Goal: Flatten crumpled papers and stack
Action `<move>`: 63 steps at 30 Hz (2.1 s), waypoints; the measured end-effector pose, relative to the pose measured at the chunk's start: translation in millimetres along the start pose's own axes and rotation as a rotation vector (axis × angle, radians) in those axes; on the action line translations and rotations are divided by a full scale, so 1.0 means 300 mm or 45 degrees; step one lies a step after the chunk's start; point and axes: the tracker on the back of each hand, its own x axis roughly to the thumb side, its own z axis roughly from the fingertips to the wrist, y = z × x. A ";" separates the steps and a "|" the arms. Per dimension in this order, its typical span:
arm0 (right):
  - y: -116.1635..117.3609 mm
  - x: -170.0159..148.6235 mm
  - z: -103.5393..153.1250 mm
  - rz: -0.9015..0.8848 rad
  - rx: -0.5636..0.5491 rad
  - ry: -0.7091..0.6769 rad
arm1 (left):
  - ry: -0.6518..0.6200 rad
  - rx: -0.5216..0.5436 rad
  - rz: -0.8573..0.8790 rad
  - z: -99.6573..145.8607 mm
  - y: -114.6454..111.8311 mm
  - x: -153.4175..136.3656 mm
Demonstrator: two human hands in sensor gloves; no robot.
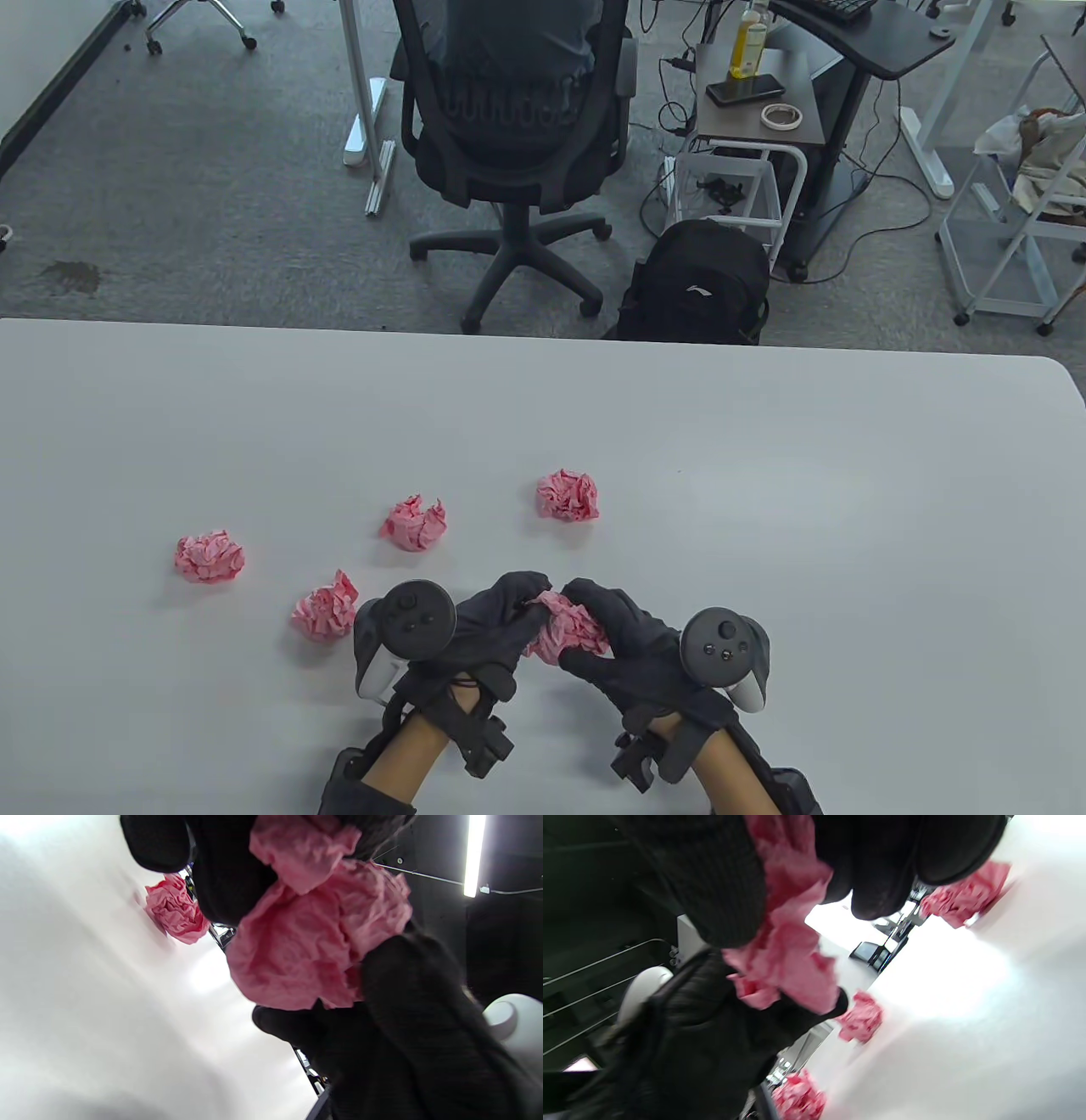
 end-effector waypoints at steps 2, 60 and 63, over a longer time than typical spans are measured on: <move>-0.006 -0.001 0.003 0.011 -0.045 0.014 | -0.025 -0.068 0.042 -0.006 -0.009 -0.006; -0.056 -0.019 0.026 -0.004 -0.384 0.037 | -0.081 -0.184 0.328 -0.017 -0.026 -0.016; -0.050 -0.030 0.023 0.011 -0.337 0.071 | -0.102 -0.223 0.466 -0.019 -0.027 -0.018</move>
